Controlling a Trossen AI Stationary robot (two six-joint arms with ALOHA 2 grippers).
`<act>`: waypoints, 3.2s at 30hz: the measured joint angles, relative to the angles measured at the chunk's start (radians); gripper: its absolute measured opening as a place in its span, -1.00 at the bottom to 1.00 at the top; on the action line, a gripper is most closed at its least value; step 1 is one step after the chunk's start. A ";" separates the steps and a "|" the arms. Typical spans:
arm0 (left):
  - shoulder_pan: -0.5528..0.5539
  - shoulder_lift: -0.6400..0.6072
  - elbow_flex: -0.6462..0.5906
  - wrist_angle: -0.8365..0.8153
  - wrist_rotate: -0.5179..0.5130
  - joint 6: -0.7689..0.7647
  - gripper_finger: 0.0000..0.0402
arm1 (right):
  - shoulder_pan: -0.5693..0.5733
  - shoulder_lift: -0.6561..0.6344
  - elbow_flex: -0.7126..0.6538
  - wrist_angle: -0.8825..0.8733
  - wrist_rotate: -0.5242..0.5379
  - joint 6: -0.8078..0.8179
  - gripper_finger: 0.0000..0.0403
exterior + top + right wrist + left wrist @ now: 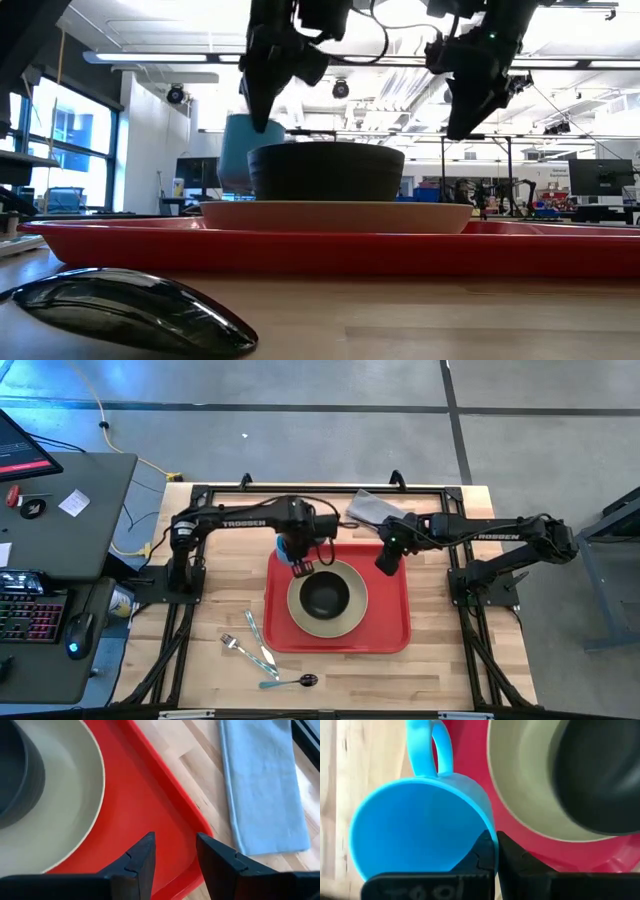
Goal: Set up tray
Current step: Put the blue mug on the red tray to the top left of the brown plate, then put the gray napkin on the red tray to the right of the brown plate
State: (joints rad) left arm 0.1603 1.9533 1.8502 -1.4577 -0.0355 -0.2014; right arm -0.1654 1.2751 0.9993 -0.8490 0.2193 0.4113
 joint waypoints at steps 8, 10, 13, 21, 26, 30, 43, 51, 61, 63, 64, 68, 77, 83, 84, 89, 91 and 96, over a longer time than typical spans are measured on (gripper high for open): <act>-0.004 0.001 -0.132 0.104 0.001 -0.056 -0.82 | 0.000 0.000 0.000 -0.001 -0.036 -0.053 -0.34; -0.004 0.001 -0.147 0.137 0.001 -0.065 -0.82 | 0.000 0.000 0.000 -0.003 -0.037 -0.054 -0.34; -0.004 0.001 -0.178 0.184 0.022 -0.062 -0.81 | 0.000 0.000 0.000 -0.003 -0.039 -0.054 -0.34; -0.005 -0.008 -0.281 0.205 0.033 -0.034 -0.81 | 0.000 0.000 0.000 -0.026 -0.035 -0.053 -0.34; -0.004 -0.007 -0.298 0.240 0.032 -0.013 -0.79 | 0.000 0.000 0.000 -0.026 -0.032 -0.035 -0.34; -0.004 -0.004 -0.289 0.249 0.054 -0.012 -0.69 | 0.000 0.000 0.000 -0.021 -0.031 -0.019 -0.34; -0.003 0.005 -0.289 0.234 0.131 -0.009 -0.27 | -0.005 0.000 0.000 -0.014 -0.031 0.038 -0.34; -0.003 -0.014 -0.288 0.178 0.130 -0.009 -0.19 | -0.005 0.000 0.000 -0.006 -0.028 0.062 -0.34; -0.003 -0.055 -0.196 0.150 0.103 -0.009 -0.22 | -0.005 0.000 0.000 0.042 -0.017 0.061 -0.34; -0.003 -0.056 -0.170 0.141 0.099 -0.013 -0.22 | -0.005 0.000 0.000 0.050 -0.015 0.061 -0.34; -0.003 -0.055 -0.157 0.138 0.094 -0.021 -0.22 | -0.005 0.000 0.000 0.053 -0.015 0.064 -0.34; -0.003 -0.055 -0.069 0.089 0.051 -0.038 -0.22 | -0.028 0.000 0.000 0.075 -0.083 0.106 -0.34; -0.003 -0.055 0.176 0.092 -0.061 -0.023 -0.22 | -0.178 0.000 0.000 0.155 -0.263 0.132 -0.34; -0.003 -0.055 0.273 0.116 -0.112 0.017 -0.22 | -0.279 0.000 0.000 0.146 -0.320 0.106 -0.34; -0.003 -0.062 0.278 0.127 -0.122 0.029 -0.22 | -0.293 0.000 0.000 0.145 -0.327 0.105 -0.34; 0.006 -0.131 0.284 0.222 -0.161 0.067 -0.22 | -0.352 0.000 0.000 0.134 -0.356 0.109 -0.34; 0.022 -0.156 0.284 0.252 -0.162 0.087 -0.22 | -0.377 0.000 0.000 0.123 -0.360 0.121 -0.34; 0.094 -0.190 0.284 0.247 -0.136 0.118 -0.22 | -0.444 0.000 0.000 0.121 -0.410 0.102 -0.30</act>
State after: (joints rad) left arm 0.2548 1.7631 2.1338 -1.2102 -0.1717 -0.0834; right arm -0.6097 1.2751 0.9993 -0.7279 -0.1905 0.5133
